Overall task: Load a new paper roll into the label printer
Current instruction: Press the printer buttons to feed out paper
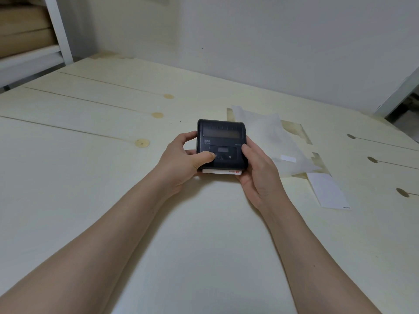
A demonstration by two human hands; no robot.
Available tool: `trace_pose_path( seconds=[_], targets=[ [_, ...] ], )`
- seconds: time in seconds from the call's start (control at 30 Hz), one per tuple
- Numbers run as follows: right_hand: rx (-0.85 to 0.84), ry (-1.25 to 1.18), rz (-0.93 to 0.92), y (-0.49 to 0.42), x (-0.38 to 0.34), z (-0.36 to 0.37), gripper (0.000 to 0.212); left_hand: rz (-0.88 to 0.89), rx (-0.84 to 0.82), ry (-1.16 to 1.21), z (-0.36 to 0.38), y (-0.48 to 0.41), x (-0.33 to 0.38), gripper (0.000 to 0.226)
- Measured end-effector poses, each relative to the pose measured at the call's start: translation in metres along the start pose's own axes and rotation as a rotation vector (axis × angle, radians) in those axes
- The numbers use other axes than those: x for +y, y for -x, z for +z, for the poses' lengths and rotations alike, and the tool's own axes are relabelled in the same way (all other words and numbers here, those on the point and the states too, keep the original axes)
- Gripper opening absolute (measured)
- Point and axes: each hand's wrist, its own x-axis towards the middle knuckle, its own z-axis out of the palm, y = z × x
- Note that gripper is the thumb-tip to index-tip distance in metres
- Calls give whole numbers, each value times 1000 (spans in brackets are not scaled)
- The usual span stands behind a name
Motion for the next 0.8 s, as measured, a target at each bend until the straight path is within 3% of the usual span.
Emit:
trace_pose_path(
  seconds=[0.8],
  targets=[
    [2,27,-10,-4,4,-5,42,2,-16,13,-1,-1,-1,64]
  ],
)
